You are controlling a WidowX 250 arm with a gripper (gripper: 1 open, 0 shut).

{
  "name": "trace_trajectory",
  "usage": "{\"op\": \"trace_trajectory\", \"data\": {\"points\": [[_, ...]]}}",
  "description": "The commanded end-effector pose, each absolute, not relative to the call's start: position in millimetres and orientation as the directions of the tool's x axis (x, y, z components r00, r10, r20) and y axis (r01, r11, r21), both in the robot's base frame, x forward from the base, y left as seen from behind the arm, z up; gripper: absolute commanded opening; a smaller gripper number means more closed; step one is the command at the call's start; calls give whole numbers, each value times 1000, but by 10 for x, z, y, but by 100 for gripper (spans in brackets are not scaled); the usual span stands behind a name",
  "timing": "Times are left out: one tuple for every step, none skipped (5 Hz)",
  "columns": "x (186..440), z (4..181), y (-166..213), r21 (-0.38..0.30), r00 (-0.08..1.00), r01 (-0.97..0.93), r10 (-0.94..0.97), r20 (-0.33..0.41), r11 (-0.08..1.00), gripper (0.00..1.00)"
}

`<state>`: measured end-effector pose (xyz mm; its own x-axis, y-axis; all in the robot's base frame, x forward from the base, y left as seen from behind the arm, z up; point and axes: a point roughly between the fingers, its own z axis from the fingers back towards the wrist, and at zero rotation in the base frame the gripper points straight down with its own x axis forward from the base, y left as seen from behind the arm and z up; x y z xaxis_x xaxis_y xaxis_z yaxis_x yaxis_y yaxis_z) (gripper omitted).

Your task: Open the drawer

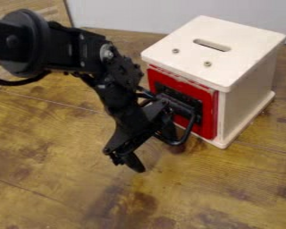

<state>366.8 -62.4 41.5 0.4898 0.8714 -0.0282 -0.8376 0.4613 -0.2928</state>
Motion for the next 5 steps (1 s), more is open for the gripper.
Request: {"op": "trace_trajectory", "data": {"points": [[3648,473,-565,-282,461,-852,887,-7,440,100],[3627,503,-583,-279,437,-864,899,-1,419,0],[3607,532,-602,-275,414,-875,910,5,399,0],[3630,564,-524,-272,440,-863,898,12,426,0],[3654,604,-439,-269,463,-851,886,19,451,0]]}}
